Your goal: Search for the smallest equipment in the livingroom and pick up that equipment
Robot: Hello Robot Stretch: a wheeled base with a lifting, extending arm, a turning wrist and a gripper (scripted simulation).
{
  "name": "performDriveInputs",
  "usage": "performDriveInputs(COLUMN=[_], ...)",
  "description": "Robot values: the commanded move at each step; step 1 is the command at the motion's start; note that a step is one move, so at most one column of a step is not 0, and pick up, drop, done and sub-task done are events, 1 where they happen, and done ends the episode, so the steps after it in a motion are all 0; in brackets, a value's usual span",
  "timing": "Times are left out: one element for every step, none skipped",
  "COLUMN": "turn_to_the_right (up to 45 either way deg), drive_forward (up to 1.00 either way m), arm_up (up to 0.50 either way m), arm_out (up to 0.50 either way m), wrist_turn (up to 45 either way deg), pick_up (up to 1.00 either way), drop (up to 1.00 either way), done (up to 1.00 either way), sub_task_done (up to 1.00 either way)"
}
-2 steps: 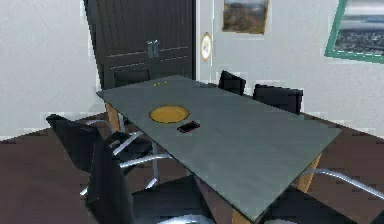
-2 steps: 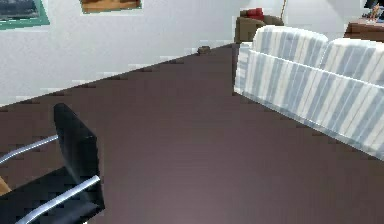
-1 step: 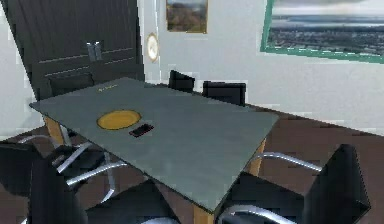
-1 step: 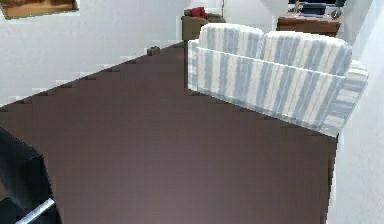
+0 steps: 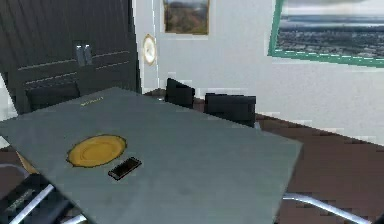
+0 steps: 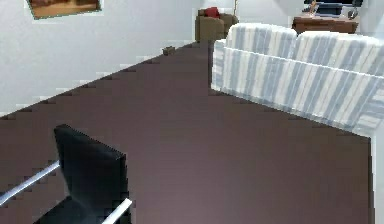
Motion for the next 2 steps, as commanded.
performDriveInputs(turn_to_the_right=[-45.0,-45.0], drive_forward=[0.0,0.0], arm_up=[0.0,0.0], arm_out=[0.0,0.0], wrist_turn=[0.0,0.0], pick_up=[0.0,0.0], drop=[0.0,0.0], done=[0.0,0.0], sub_task_done=[0.0,0.0])
